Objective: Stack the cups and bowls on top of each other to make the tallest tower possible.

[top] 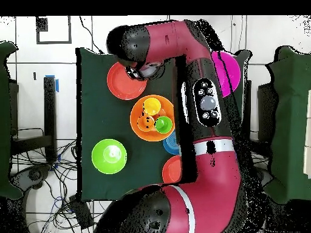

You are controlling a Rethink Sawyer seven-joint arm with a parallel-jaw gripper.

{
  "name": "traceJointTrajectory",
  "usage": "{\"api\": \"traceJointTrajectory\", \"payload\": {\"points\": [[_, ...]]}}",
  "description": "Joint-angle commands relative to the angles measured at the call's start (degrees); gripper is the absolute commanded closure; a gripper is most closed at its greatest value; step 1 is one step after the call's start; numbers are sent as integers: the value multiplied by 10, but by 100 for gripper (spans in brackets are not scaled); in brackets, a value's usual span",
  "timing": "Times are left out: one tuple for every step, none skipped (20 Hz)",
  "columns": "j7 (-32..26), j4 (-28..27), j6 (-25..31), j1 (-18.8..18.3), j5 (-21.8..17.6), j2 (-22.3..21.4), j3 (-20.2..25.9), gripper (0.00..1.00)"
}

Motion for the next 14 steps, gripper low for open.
{"api": "traceJointTrajectory", "payload": {"points": [[-225,-41,59,13,-66,3,2,0],[-228,-43,60,13,-68,5,0,0],[-230,-50,63,15,-72,10,-1,0],[-231,-51,62,15,-73,11,-3,0],[-234,-59,64,16,-76,16,-2,0],[-234,-59,63,15,-77,18,-4,0],[-232,-50,58,12,-76,15,-6,0],[-231,-41,53,10,-74,13,-8,0],[-234,-51,53,9,-80,22,-7,0],[-236,-51,49,8,-81,25,-7,0],[-239,-70,59,14,-88,35,-5,0],[-240,-72,60,14,-90,38,-6,0],[-243,-74,63,12,-93,40,-8,0],[-247,-76,65,12,-96,42,-10,0]]}}
